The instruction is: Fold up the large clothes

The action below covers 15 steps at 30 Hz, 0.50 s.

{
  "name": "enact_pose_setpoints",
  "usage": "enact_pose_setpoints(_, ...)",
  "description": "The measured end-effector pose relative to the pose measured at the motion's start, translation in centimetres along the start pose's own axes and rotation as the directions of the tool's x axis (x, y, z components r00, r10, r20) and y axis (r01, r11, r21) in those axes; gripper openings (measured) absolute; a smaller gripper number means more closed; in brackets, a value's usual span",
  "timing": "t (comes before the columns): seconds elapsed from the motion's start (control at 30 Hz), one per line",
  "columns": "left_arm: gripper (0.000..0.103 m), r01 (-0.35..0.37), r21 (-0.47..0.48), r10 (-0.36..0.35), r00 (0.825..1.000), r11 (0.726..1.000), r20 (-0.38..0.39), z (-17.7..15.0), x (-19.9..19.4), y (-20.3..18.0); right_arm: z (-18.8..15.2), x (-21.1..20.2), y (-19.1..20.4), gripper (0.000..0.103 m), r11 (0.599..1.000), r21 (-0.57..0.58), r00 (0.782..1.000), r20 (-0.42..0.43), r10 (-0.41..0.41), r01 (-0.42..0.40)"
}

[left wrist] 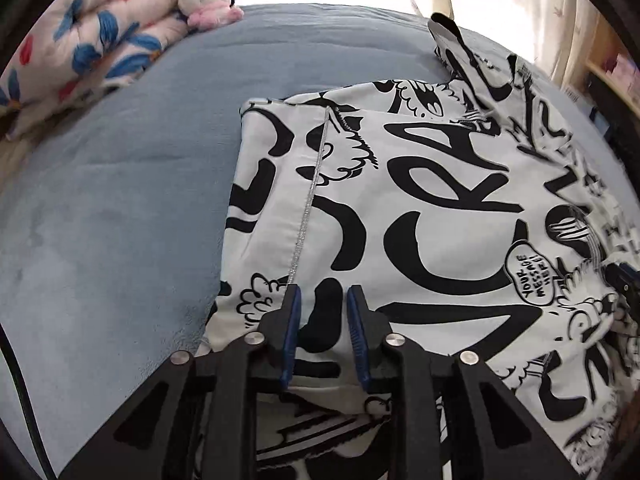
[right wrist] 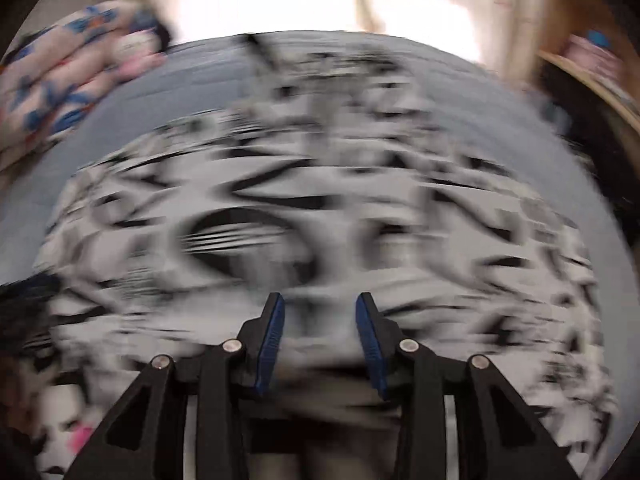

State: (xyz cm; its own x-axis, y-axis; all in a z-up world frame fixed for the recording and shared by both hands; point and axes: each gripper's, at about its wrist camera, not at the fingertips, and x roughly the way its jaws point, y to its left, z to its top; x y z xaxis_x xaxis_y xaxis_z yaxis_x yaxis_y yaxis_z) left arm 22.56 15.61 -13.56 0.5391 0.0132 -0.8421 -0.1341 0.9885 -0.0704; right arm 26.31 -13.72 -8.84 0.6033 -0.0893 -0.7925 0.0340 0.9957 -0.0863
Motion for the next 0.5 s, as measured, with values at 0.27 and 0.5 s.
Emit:
enact_pose_setpoints(0.27, 0.021, -0.017, -0.001, 0.017, 1.000, 1.000, 0.011, -0.3, -0.1, 0.1, -1.9, 0.6, -6.1, 0.044, 0.974, 0.222, 0.997, -0.055, 0.051, -0.038)
enact_pose_setpoints(0.5, 0.025, -0.028, -0.011, 0.028, 1.000, 1.000, 0.011, -0.5, -2.0, -0.3, -2.1, -1.9, -6.5, 0.045, 0.959, 0.269, 0.996, -0.006, 0.090, -0.085)
